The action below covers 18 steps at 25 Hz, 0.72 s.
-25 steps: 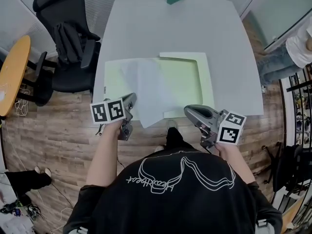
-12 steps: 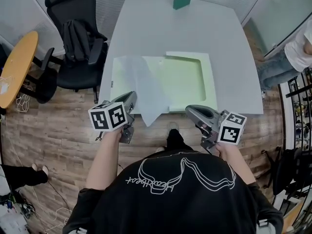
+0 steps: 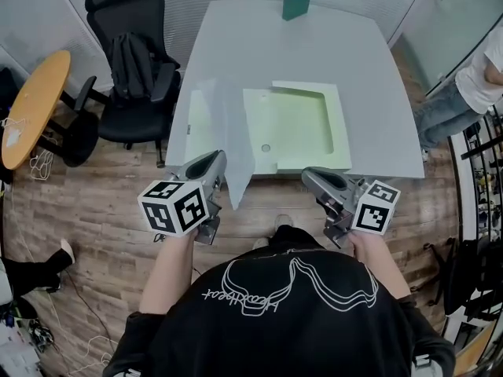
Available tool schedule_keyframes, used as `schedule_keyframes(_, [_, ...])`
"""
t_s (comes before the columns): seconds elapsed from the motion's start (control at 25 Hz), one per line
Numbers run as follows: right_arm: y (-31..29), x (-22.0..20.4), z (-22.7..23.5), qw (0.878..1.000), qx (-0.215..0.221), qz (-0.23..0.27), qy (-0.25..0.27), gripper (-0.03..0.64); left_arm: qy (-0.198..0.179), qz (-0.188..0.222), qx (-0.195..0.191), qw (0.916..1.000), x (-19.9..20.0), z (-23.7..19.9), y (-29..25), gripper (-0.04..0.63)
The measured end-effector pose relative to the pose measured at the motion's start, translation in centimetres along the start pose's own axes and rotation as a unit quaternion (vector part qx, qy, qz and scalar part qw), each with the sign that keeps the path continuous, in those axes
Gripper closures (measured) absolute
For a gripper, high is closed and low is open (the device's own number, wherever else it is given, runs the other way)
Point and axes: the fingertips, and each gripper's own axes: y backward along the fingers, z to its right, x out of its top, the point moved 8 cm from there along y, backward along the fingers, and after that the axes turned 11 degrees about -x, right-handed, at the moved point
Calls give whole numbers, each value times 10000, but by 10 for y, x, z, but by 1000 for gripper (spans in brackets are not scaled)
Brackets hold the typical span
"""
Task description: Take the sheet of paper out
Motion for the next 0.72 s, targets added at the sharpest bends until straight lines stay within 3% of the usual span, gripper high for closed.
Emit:
schedule_keyframes(0.2, [7, 2, -12, 9992, 70, 98, 379, 609, -171, 96, -192, 9996, -5, 34, 13, 583])
schedule_keyframes(0.56, [30, 19, -30, 9976, 82, 363, 577, 609, -199, 236, -367, 9988, -7, 87, 23, 583])
schedule_keyframes(0.72, [70, 6, -40, 9965, 120, 480, 675, 609, -302, 286, -385, 9984, -25, 130, 28, 583])
